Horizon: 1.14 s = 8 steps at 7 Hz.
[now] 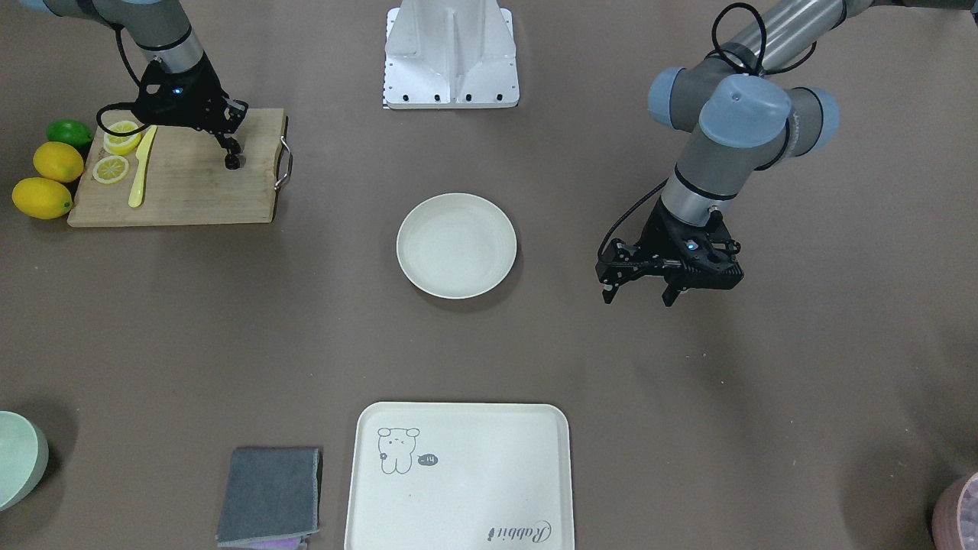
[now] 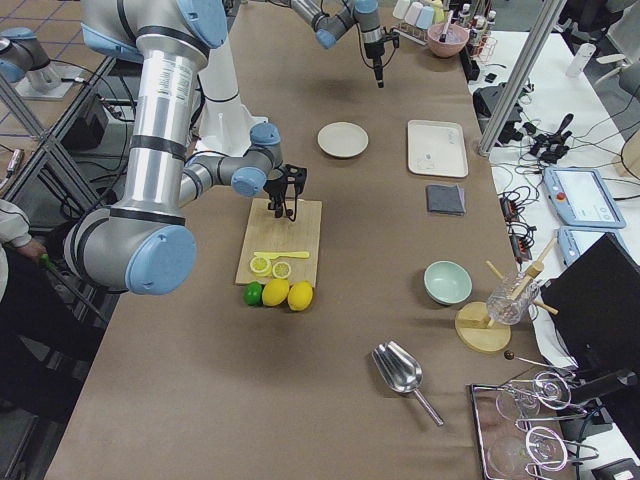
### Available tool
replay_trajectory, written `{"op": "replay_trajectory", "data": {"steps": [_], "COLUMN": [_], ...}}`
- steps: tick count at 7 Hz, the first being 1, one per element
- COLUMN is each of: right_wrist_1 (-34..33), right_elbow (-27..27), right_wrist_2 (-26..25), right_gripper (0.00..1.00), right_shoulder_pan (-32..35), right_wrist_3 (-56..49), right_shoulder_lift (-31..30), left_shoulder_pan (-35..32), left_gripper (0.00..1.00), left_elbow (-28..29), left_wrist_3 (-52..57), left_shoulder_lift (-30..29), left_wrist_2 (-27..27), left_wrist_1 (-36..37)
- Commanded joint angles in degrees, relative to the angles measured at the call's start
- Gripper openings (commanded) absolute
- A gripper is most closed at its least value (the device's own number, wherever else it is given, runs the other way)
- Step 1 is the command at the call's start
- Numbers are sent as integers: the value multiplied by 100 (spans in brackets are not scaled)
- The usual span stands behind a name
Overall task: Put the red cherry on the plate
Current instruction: 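Lower the right gripper onto the two dark red cherries and grasp them, then carry the cherries with the right gripper over the white plate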
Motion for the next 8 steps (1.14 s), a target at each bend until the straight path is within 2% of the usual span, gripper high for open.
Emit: {"op": "replay_trajectory", "data": {"steps": [1, 3, 4, 5, 7, 8], "right_wrist_1": [0, 0, -35, -531, -2068, -2231], "right_elbow": [229, 465, 415, 344, -496, -935], "right_wrist_2": [302, 461, 593, 585, 515, 471], "right_gripper": [0, 0, 0, 0, 0, 0], "right_shoulder_pan": [378, 713, 740, 784, 820, 820], "right_wrist_3": [0, -26, -26, -26, -26, -26], "right_shoulder_lift": [5, 75, 424, 1054, 3308, 3893], "left_shoulder_pan": [-4, -4, -13, -204, -556, -706], "left_gripper": [98, 98, 98, 98, 98, 98], "left_elbow": [8, 17, -53, -53, -45, -36], "left_wrist_3": [-4, 5, 5, 22, 492, 1036], "left_shoulder_lift": [0, 9, 131, 245, 587, 737], "left_wrist_2": [0, -9, 0, 0, -9, -9], "left_wrist_1": [-3, -3, -38, -38, -160, -170]}}
